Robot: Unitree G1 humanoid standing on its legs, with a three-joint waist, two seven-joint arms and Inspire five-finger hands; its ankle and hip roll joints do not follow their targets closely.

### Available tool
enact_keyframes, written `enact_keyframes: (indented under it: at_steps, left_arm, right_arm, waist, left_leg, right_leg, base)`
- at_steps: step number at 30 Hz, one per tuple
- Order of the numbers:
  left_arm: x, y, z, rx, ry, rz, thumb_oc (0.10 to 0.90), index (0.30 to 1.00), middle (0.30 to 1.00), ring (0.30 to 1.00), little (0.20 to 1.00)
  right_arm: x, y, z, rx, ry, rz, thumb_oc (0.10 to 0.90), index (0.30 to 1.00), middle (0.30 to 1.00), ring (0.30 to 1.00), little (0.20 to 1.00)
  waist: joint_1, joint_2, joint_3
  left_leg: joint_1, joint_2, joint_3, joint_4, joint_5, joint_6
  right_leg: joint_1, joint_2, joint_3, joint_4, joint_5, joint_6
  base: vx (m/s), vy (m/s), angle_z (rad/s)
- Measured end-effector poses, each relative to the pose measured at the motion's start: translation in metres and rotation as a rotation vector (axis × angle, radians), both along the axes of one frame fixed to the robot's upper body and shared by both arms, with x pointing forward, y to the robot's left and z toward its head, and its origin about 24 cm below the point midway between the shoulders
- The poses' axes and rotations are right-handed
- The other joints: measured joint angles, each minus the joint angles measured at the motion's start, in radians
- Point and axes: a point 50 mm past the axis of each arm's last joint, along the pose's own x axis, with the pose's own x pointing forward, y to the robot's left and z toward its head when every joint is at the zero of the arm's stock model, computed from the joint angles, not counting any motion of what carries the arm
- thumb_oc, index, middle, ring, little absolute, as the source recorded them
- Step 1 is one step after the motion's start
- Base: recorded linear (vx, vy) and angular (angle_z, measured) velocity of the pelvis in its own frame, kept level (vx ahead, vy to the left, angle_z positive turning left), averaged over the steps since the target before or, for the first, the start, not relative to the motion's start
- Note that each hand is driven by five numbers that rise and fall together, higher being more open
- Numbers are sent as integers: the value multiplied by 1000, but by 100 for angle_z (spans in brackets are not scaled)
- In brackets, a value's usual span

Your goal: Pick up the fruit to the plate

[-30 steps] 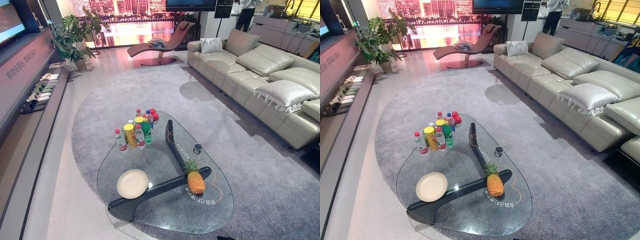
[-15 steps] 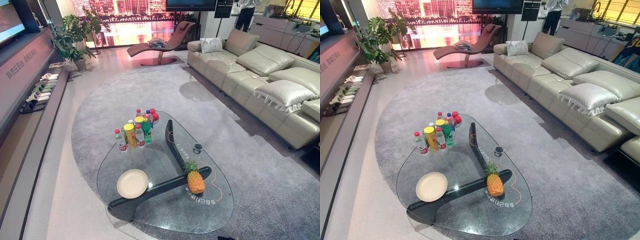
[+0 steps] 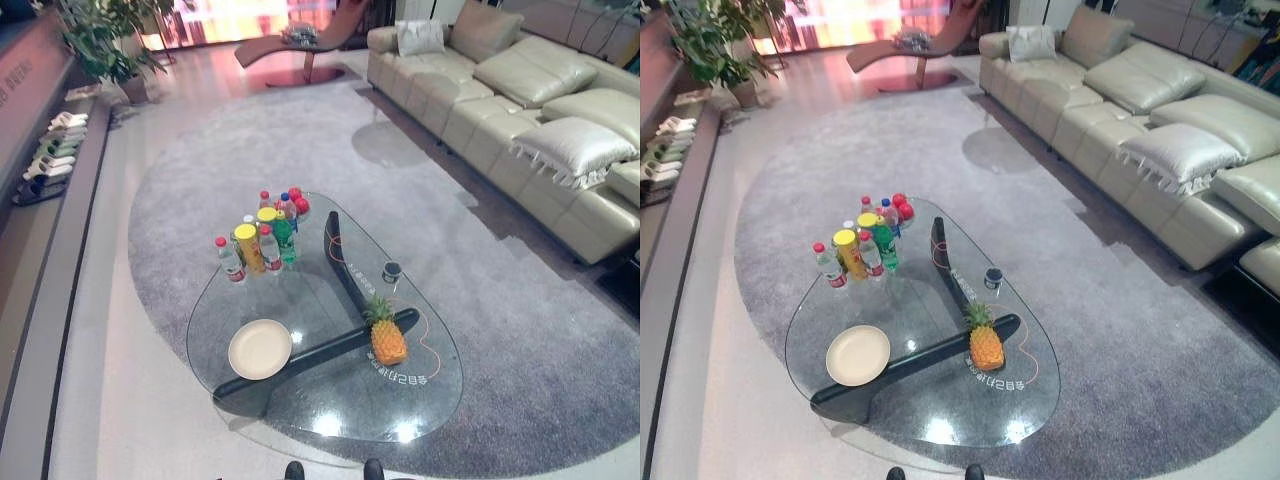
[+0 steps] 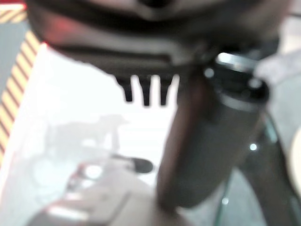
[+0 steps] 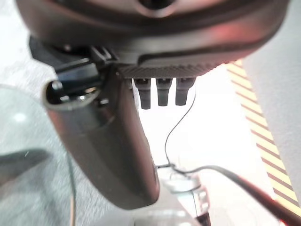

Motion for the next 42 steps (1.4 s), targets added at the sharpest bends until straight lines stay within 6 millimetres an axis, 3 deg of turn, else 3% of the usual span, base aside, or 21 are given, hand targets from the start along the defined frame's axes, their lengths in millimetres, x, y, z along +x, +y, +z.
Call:
enact_keyframes:
  at_steps: [4, 8, 16, 20, 28, 36, 42]
  left_arm:
    - [8, 2, 2, 7, -34, -2, 800, 900, 900, 900, 900]
    - [18, 6, 5, 19, -81, -9, 800, 900, 900, 900, 900]
    - [44, 7, 13, 21, -180, -30, 800, 900, 900, 900, 900]
    - [53, 7, 16, 18, -209, -21, 800, 900, 900, 900, 900]
    - [81, 4, 26, 11, -317, -17, 800, 900, 900, 900, 900]
    - [96, 0, 32, -38, -390, 4, 800, 900, 900, 900, 900]
    - [100, -3, 34, -60, -408, 17, 800, 900, 900, 900, 900]
  right_arm:
    - [22, -5, 7, -78, -115, -22, 800, 900, 900, 900, 900]
    - [64, -10, 22, -127, -301, -39, 800, 900, 900, 900, 900]
    - [149, -20, 88, -246, -726, -40, 800, 900, 900, 900, 900]
    - [173, -23, 114, -282, -851, -34, 800, 900, 900, 900, 900]
    - [210, -7, 176, -319, -1121, 69, 800, 900, 900, 900, 900]
    - [233, 13, 226, -333, -1335, 133, 800, 900, 900, 900, 900]
    - [243, 22, 252, -325, -1440, 149, 800, 900, 900, 900, 900]
  waist:
    - [1, -6, 41]
    - [1, -14, 83]
    - [2, -16, 193]
    - [5, -16, 235]
    - [3, -10, 319]
    - [10, -6, 346]
    - [30, 1, 355]
  left_leg:
    - [-12, -1, -2, 0, 2, 0]
    - [-50, -2, -10, 1, 10, 0]
    - [-112, -16, -35, 29, 17, 2]
    - [-117, -23, -37, 36, 16, 4]
    - [-208, -38, -40, 99, 5, 19]
    - [-313, -47, -49, 161, 5, 21]
    - [-381, -58, -55, 209, 3, 18]
  right_leg:
    - [-7, 4, -1, 0, 4, -3]
    - [-40, 5, -4, 3, 7, 2]
    - [-79, -6, -25, 7, 20, 2]
    - [-79, -13, -26, 6, 21, 4]
    - [-169, -26, -27, 65, 16, 17]
    - [-300, -32, -27, 187, -21, 21]
    - [-404, -41, -27, 320, -69, 17]
  base:
    - [-43, -48, 1]
    - [-72, -42, 5]
    - [-43, 9, 10]
    - [-12, 45, 5]
    - [-36, 51, -1]
    - [-29, 40, 2]
    - [-15, 36, 5]
